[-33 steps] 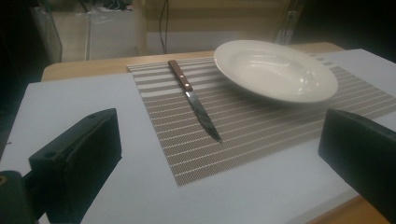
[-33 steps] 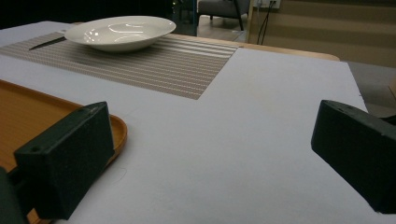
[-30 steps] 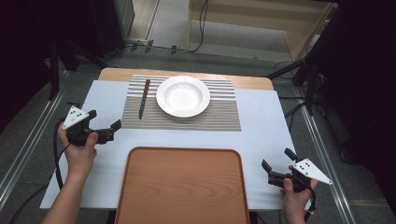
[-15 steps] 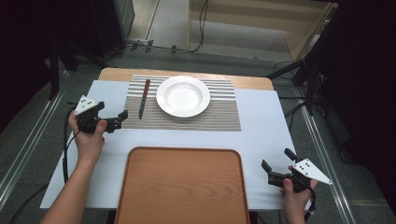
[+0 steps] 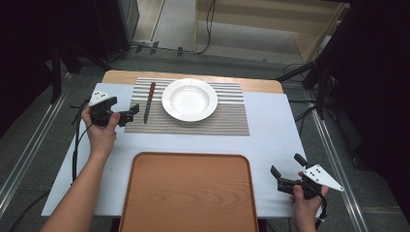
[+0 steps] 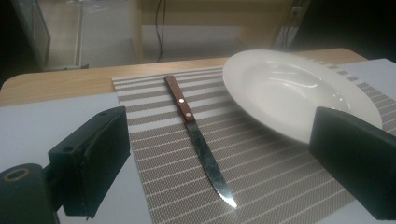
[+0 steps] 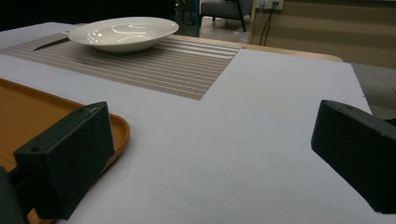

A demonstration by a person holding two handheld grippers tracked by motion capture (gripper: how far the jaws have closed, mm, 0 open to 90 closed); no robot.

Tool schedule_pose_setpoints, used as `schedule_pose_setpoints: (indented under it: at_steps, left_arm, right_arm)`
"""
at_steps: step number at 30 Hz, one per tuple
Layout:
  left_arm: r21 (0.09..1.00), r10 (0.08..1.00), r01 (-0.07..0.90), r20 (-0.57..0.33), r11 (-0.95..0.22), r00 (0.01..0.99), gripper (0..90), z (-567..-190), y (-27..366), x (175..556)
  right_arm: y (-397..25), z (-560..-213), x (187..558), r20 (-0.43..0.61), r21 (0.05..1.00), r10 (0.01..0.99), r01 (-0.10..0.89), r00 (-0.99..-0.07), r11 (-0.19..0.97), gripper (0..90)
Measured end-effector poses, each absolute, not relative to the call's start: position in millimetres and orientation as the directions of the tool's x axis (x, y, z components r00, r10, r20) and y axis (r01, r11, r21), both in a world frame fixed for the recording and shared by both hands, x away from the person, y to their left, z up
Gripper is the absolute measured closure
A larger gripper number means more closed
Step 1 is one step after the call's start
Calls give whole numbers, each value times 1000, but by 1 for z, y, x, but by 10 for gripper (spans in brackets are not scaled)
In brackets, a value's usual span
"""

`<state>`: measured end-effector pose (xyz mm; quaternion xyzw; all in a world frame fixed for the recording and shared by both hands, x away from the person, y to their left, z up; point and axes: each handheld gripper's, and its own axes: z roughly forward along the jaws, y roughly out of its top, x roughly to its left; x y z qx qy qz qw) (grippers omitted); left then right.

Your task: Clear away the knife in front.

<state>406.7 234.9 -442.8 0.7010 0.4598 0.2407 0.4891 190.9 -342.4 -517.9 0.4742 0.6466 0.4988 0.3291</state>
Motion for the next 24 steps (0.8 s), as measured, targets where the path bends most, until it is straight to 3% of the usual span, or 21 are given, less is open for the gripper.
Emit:
schedule_pose_setpoints:
  at_steps: [7,9,13,19,24]
  left_arm:
    - [903,880,422,-131,-84,456,57,-439,229,423]
    - [898,880,433,-137,-84,455,120,-439,228,428]
    - [885,890,457,-137,-88,436,144,-442,225,439]
    - [874,910,479,-131,-81,394,311,-440,221,454]
    - [853,911,517,-152,-75,383,367,-441,217,467]
  right_arm:
    - [-342,-518,191,47,957,941,284,-335,53,0]
    - [-342,-518,191,48,958,941,283,-335,52,0]
    - [-343,-518,191,49,958,941,283,-335,51,0]
    - [-342,-518,191,46,957,940,283,-337,55,0]
    - [-342,-518,191,48,957,941,286,-334,53,0]
